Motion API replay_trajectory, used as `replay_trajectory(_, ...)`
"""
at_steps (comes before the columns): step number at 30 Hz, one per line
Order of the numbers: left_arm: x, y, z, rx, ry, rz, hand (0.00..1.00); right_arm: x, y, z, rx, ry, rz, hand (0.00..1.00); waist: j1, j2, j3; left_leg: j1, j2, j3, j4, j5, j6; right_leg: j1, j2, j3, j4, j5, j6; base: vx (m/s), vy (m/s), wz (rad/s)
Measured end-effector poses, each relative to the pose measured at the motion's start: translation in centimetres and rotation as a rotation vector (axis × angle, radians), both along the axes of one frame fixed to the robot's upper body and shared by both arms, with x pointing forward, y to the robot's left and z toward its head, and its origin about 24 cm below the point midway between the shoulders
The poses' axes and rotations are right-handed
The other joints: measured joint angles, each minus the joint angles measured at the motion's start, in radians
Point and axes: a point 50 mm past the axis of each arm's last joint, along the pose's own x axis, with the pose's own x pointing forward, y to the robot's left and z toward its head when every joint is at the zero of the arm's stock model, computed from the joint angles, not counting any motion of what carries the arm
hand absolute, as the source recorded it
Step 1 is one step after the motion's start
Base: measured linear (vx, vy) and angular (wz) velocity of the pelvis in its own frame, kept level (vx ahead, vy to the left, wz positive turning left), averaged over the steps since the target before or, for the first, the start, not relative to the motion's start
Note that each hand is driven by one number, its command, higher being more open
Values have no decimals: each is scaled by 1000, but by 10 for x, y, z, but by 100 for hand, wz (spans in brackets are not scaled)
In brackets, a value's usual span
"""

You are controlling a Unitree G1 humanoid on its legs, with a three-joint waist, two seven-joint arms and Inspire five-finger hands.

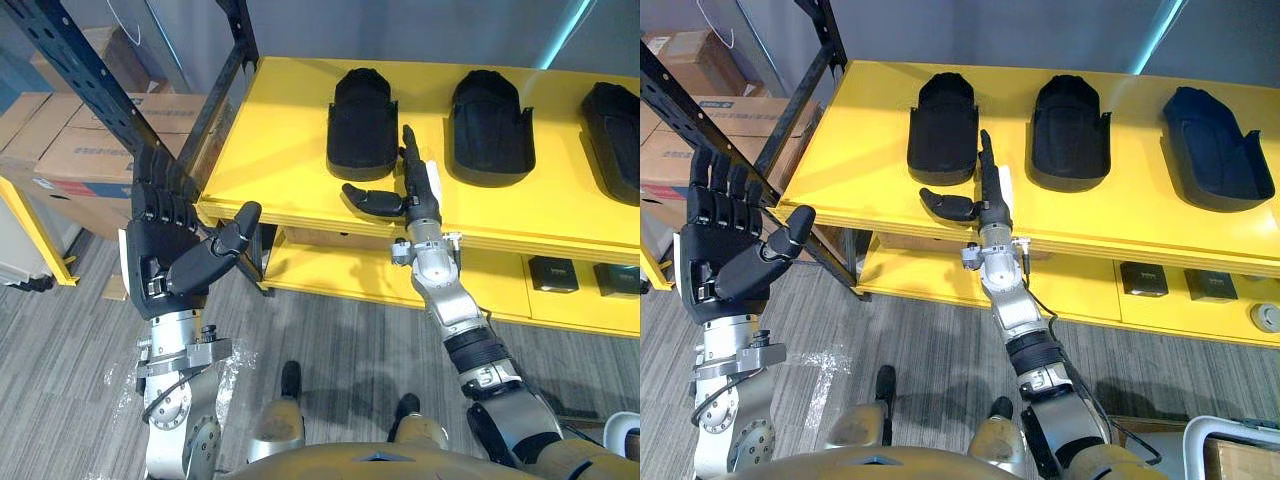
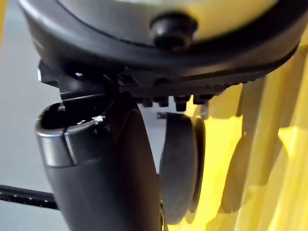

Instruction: Walk over and take three plastic housings, then place them on the shelf

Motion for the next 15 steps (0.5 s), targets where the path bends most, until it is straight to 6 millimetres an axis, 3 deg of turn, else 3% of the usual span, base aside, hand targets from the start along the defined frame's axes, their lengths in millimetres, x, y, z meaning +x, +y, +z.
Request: replay_trajectory(15,1,0,1,2,-2,0,100,0,2,-1,-5,-3,18,100,-1,4,2,3,0,1,-4,3,0,0,0,0,2,0,-1,0,0,0)
